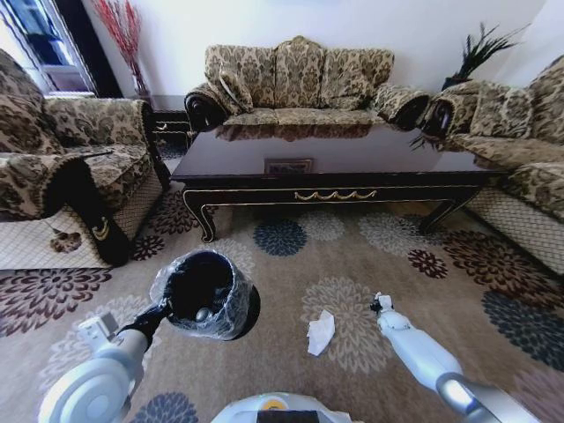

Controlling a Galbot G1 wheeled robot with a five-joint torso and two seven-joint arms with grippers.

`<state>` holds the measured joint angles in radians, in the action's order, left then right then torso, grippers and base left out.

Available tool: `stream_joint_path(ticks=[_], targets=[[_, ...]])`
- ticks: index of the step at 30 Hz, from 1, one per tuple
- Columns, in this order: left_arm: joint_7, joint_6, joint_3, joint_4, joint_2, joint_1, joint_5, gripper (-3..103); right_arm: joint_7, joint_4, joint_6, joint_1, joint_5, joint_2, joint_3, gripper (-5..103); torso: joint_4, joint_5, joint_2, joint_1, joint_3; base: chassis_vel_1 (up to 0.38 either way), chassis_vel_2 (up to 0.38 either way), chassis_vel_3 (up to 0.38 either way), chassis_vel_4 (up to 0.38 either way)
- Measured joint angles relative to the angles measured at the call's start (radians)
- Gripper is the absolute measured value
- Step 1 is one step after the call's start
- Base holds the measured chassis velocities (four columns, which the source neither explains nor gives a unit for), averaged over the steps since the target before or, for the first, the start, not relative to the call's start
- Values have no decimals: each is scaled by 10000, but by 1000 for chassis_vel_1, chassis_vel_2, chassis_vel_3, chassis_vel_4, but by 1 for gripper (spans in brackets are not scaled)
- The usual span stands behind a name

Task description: Move to the front of the table and pick up the trash from the floor, then place it into the trash bin.

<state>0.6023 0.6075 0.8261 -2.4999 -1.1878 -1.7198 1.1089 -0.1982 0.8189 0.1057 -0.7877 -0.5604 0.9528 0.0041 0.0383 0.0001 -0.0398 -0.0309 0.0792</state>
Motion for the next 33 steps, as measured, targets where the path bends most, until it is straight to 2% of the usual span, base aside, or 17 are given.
stream_joint_path(ticks=[3,10,16,21,22,25,29,33], targets=[[0,0,1,0,29,-70,2,3,521,735,-784,-169,128,-279,19,0,-2,-1,0,0,0,0,0,0,0],[2,0,-33,0,130,70,8,3,1401,2490,-1751,-398,139,-738,198,0,-5,-1,0,-1,0,0,0,0,0],[6,-5,-221,0,60,153,-96,3,2313,5447,-2404,-959,-738,-1528,383,0,-4,-3,0,-1,0,0,0,0,0],[5,-6,-280,0,34,114,-155,3,2789,6326,-2861,-1011,-1064,-1847,407,0,-1,-2,0,0,0,0,0,0,0],[6,-5,-289,0,58,108,-163,3,2995,6952,-3104,-971,-1388,-2000,401,0,-1,-2,0,0,0,0,0,0,0],[6,-6,-309,0,87,175,-165,3,3365,8120,-3485,-593,-2162,-2066,190,0,-2,-3,-1,-1,0,0,0,0,0],[13,-6,-390,0,27,201,-179,3,3521,8786,-3751,-205,-2591,-2016,-149,0,-5,-4,0,0,0,0,0,0,0],[26,-5,-470,0,-53,238,-199,3,3650,9800,-4114,617,-3160,-1931,-1026,0,-5,-4,0,0,0,0,0,0,0]])
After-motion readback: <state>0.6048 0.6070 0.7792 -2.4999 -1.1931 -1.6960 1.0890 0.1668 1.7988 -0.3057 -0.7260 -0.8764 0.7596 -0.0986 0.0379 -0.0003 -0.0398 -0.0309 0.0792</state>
